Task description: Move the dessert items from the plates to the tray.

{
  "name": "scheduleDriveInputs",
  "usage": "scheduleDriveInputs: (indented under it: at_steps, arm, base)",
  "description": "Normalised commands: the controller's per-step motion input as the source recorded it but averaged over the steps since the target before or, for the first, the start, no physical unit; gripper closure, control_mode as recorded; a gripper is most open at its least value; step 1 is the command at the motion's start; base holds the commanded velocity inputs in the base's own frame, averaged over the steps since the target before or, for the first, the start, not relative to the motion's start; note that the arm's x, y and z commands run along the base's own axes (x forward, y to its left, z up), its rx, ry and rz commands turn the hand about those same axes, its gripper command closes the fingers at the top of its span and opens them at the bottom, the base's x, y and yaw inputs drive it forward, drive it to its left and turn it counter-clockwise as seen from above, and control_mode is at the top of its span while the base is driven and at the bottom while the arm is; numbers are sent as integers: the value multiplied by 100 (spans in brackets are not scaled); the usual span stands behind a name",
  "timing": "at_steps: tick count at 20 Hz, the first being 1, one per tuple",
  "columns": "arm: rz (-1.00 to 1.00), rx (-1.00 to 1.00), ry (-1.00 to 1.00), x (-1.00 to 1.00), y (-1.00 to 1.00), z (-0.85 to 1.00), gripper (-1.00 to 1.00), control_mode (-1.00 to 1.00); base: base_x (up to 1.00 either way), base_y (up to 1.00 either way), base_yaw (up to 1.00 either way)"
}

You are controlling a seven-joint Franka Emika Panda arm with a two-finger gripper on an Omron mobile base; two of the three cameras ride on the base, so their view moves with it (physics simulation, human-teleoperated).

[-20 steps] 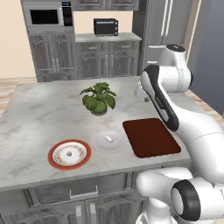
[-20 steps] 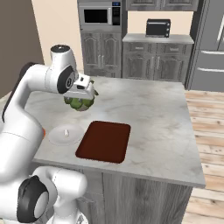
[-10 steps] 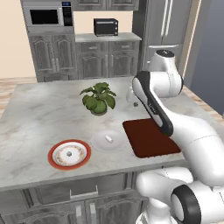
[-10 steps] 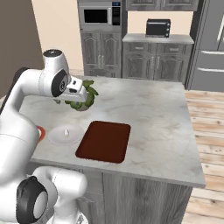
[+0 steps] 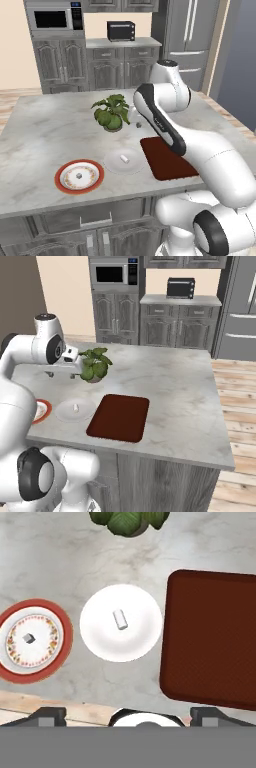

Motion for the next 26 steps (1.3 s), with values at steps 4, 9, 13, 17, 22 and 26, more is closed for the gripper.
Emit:
scheduleDriveInputs:
  at_steps: [4, 9, 13, 17, 22, 26]
  arm:
    - [20, 0, 16, 8, 27, -2, -100, -100]
    - [22, 0, 10, 2, 33, -7, -100, -100]
    - [12, -2, 9, 0, 75, -9, -100, -100]
    - [12, -2, 2, -3, 71, -20, -100, -100]
    - [12, -1, 0, -8, 61, -18, -100, -100]
    - [8, 0, 0, -19, 37, -29, -100, -100]
  base:
    - [0, 0, 0]
    - [0, 0, 0]
    - [0, 0, 0]
    - [0, 0, 0]
    - [0, 0, 0]
    - [0, 0, 0]
